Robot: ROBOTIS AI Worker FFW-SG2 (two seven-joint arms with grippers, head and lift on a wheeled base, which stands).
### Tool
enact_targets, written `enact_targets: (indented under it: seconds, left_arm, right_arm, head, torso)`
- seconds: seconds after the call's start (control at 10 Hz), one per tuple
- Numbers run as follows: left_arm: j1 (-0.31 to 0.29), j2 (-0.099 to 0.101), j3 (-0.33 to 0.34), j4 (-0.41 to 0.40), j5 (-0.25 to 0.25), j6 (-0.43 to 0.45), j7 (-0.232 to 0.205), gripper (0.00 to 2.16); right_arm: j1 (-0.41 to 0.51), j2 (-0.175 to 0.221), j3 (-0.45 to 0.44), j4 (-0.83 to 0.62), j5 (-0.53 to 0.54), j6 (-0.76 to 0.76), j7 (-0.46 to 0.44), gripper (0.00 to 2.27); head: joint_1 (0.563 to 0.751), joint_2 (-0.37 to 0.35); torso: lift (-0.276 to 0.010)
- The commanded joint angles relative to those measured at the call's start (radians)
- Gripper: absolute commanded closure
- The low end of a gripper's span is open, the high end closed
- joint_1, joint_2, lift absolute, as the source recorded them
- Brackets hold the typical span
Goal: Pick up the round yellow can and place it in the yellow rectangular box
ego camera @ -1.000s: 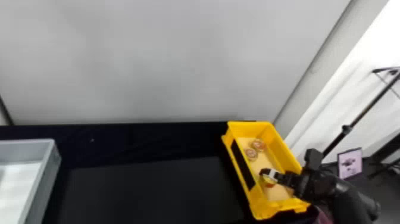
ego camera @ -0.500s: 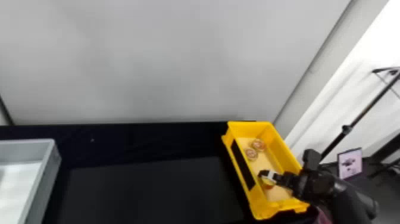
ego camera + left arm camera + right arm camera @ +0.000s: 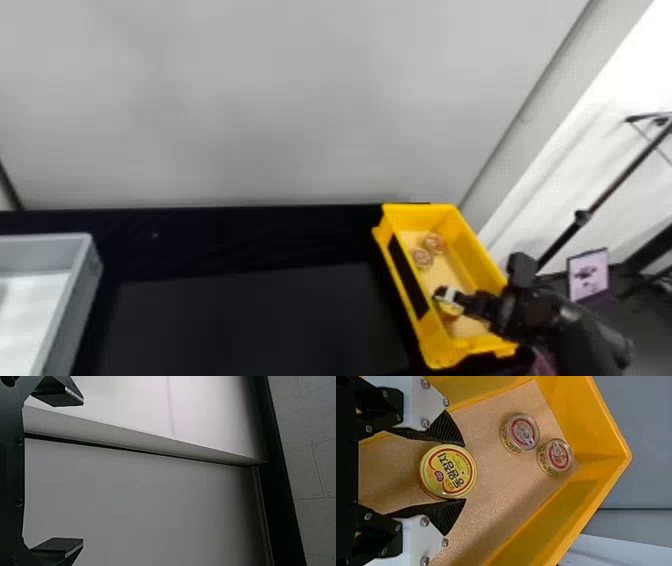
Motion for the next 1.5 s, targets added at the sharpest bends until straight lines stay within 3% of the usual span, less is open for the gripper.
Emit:
enact_targets:
  seconds: [0.0,0.3,0.5,0.9,1.1,1.2,1.4]
  left_arm:
    - [0.0,-0.001,0.001,0.001,0.0,0.0,-0.001,0.05]
    - [0.005,-0.003,0.009,-0.001,0.0,-0.003,-0.001,0.05]
    - [0.011,-0.005,0.015,-0.004,0.0,-0.003,-0.003,0.05]
    - [0.019,-0.005,0.025,-0.004,0.005,-0.008,-0.003,0.05]
    - [0.023,-0.005,0.033,-0.004,0.009,-0.011,-0.003,0.05]
    - [0.025,-0.005,0.036,-0.004,0.012,-0.011,-0.003,0.05]
    - [0.03,-0.003,0.039,-0.004,0.017,-0.011,0.002,0.05]
  right_arm:
    - [-0.001,-0.001,-0.002,-0.001,-0.02,0.009,-0.013,0.03]
    - [0.007,-0.001,-0.014,-0.035,-0.021,-0.008,-0.019,0.0]
    - [0.024,-0.002,-0.046,-0.142,-0.023,-0.057,-0.014,0.0]
    - [0.05,-0.007,-0.139,-0.573,-0.023,-0.109,-0.045,0.0]
    - [0.021,-0.018,-0.132,-0.774,0.007,-0.129,-0.085,0.0]
    - [0.01,-0.016,-0.12,-0.878,0.069,-0.146,-0.096,0.0]
    - [0.011,-0.007,-0.05,-1.078,0.207,-0.239,-0.205,0.03]
  head:
    - [0.747,-0.348]
    - [0.747,-0.348]
    - [0.747,-0.348]
    - [0.747,-0.348]
    - [0.747,-0.348]
    - [0.747,-0.348]
    - [0.747,-0.348]
  torso:
    - [-0.001]
    - [-0.001]
    - [-0.001]
    - [-0.001]
    - [-0.001]
    - [-0.001]
    - [-0.001]
